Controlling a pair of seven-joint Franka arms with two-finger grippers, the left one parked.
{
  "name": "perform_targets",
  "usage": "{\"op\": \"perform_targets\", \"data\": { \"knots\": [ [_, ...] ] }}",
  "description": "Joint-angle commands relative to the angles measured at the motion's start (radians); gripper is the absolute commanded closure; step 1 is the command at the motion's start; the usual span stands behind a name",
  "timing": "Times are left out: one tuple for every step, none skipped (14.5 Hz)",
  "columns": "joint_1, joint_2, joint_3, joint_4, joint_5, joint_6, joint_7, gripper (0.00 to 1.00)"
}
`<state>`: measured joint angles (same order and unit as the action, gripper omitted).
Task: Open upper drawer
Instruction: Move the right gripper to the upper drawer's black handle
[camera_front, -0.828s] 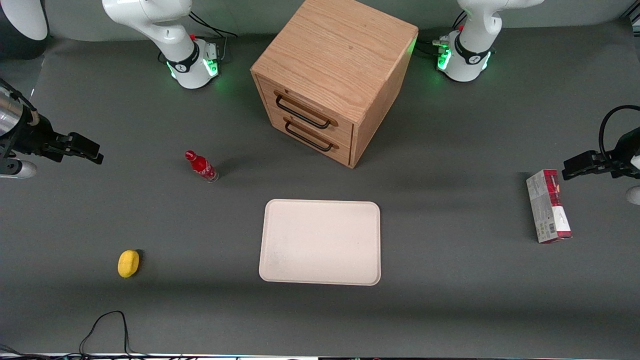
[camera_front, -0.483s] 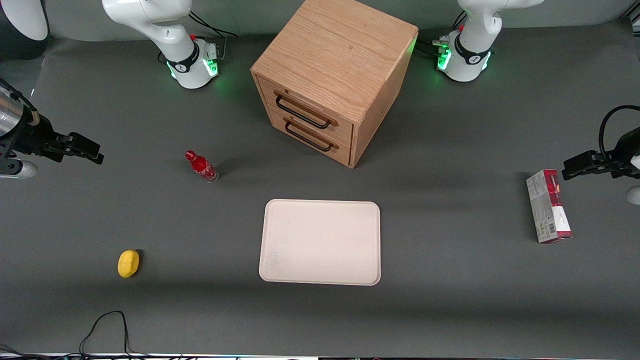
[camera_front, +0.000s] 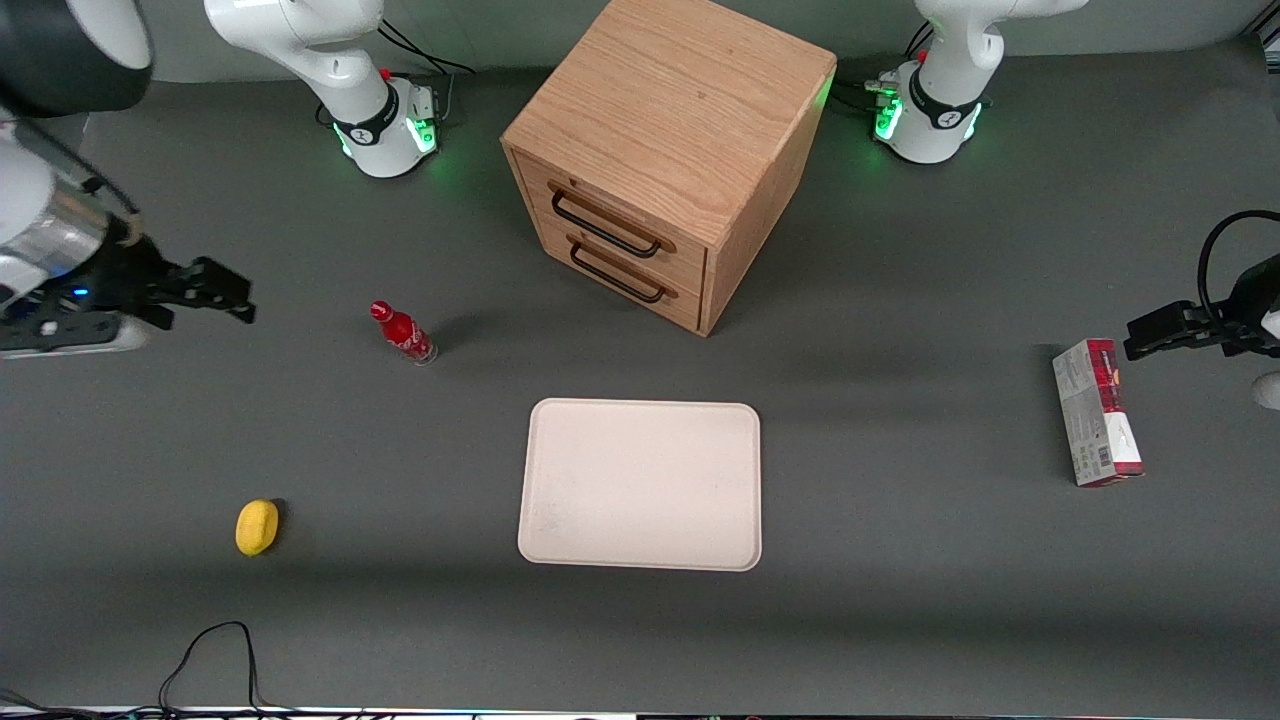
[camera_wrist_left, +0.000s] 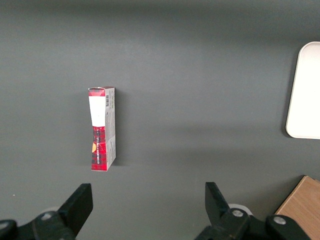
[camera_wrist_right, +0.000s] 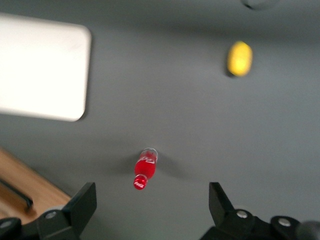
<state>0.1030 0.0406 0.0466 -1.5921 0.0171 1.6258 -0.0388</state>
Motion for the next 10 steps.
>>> {"op": "perform_targets", "data": {
  "knots": [
    [0.003, 0.033, 0.082, 0.046, 0.015, -0.015, -0.206, 0.00],
    [0.004, 0.033, 0.125, 0.046, 0.017, -0.017, -0.210, 0.00],
    [0.004, 0.033, 0.177, 0.047, 0.017, -0.017, -0.217, 0.00],
    [0.004, 0.033, 0.238, 0.052, 0.017, -0.017, -0.217, 0.00],
    [0.004, 0.035, 0.299, 0.054, 0.017, -0.024, -0.217, 0.00],
    [0.004, 0.041, 0.362, 0.054, 0.020, -0.029, -0.210, 0.00],
    [0.004, 0.048, 0.407, 0.052, 0.039, -0.030, -0.211, 0.00],
    [0.004, 0.059, 0.421, 0.044, 0.087, -0.032, -0.219, 0.00],
    [0.006, 0.080, 0.423, 0.046, 0.165, -0.050, -0.234, 0.00],
    [0.006, 0.093, 0.423, 0.047, 0.254, -0.079, -0.268, 0.00]
  ]
}}
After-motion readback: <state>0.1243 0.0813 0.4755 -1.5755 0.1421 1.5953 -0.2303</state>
